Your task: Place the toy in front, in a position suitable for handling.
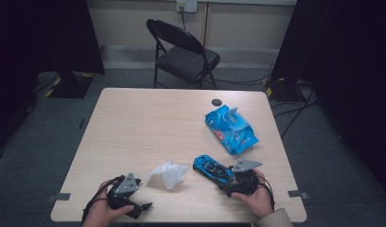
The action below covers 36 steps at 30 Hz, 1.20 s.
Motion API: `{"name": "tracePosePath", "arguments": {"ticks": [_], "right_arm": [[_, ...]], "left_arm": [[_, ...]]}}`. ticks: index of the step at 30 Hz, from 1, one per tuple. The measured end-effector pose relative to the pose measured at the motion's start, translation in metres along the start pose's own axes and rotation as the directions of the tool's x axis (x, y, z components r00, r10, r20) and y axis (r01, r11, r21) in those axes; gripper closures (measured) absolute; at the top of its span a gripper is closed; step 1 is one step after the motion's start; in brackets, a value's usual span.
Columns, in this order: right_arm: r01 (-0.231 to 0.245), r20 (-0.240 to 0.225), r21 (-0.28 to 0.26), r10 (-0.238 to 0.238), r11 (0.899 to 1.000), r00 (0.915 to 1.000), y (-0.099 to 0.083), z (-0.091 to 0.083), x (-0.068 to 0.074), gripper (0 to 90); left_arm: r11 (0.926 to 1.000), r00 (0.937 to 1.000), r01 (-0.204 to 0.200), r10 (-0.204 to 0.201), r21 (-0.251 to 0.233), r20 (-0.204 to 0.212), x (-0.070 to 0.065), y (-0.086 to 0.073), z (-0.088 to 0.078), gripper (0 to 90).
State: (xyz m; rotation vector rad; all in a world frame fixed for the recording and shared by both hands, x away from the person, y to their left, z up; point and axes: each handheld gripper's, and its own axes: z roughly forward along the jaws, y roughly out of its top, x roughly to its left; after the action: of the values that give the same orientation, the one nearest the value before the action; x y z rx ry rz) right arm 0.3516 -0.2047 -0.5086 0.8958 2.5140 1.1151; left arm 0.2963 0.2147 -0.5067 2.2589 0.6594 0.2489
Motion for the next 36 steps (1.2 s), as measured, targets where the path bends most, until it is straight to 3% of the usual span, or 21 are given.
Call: {"name": "tracePosePath", "arguments": {"ticks": [14,21,29,32,33,36], "right_arm": [[0.017,-0.006,0.004,-0.017,1.0,0.9998,0.0018,0.0023,0.0013,14.9],[0.024,-0.017,-0.01,-0.025,1.0,0.9996,0.0014,0.0013,0.0029,23.3],[0.02,-0.016,-0.014,-0.02,1.0,0.9997,0.0014,0.0011,0.0026,23.7],[0.02,-0.015,-0.013,-0.02,1.0,0.9997,0.0014,0.0011,0.0026,23.7],[0.02,-0.016,-0.013,-0.02,1.0,0.9997,0.0014,0.0011,0.0026,23.7],[0.02,-0.016,-0.015,-0.02,1.0,0.9997,0.0013,0.0012,0.0026,23.7]], "left_arm": [[1.0,1.0,0.0,0.0,0.0,0.0,0.0,0.0,0.0,5.1],[0.9999,1.0,-0.002,0.002,0.012,-0.001,-0.0001,0.0006,-0.0005,4.8],[1.0,1.0,-0.002,0.002,0.005,-0.004,-0.0009,0.0008,0.0006,3.5],[0.9998,0.9999,0.007,-0.007,-0.018,-0.009,0.0001,0.001,-0.0011,12.0],[0.999,0.9995,0.031,-0.031,-0.032,-0.008,-0.0002,0.0013,-0.0009,16.5],[0.999,0.9993,0.037,-0.037,-0.022,-0.001,0.0002,0.0028,-0.0024,16.6]]}}
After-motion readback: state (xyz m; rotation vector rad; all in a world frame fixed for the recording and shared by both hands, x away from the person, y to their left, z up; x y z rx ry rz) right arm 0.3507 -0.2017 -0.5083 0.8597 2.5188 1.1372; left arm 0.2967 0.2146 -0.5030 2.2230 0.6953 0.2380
